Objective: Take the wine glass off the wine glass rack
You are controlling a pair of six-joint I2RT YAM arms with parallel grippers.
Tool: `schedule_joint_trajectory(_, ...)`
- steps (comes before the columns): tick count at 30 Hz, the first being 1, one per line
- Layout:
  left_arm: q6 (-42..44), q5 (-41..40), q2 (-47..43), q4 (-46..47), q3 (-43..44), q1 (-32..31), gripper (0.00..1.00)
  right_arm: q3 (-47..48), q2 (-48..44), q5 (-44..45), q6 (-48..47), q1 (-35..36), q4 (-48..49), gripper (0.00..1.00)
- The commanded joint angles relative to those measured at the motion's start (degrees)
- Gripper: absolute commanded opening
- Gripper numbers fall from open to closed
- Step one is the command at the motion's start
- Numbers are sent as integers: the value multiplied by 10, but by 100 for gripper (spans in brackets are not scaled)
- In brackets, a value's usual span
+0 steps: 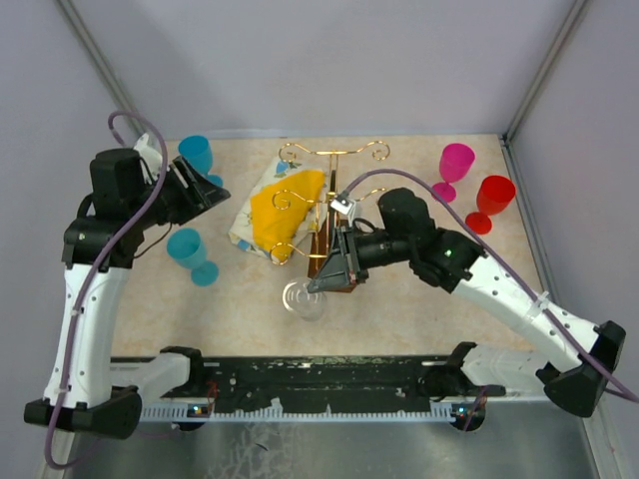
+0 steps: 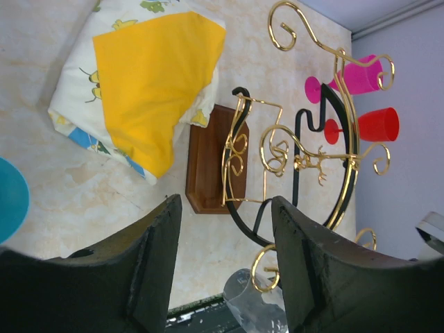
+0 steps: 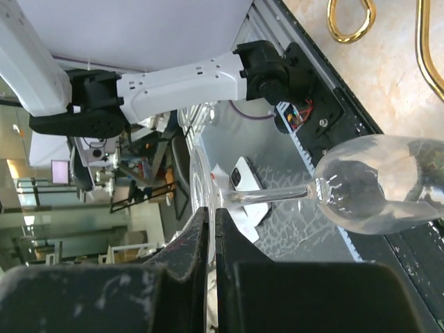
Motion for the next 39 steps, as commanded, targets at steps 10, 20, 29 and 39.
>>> schedule_joint_trajectory(10,-84,144,-25,15,26,3,57,299,12,-31,-172,2,-188,0)
schedule_joint_trajectory(20,-176,249,-16,111,16,2,54,460,94,98,-393,57,-285,0)
schedule_joint_trajectory(29,-276,308,-10,219,-16,3,54,406,77,253,-538,95,-244,0)
schedule_joint_trajectory(39,-281,343,18,239,-18,2,58,382,85,404,-684,224,-185,0)
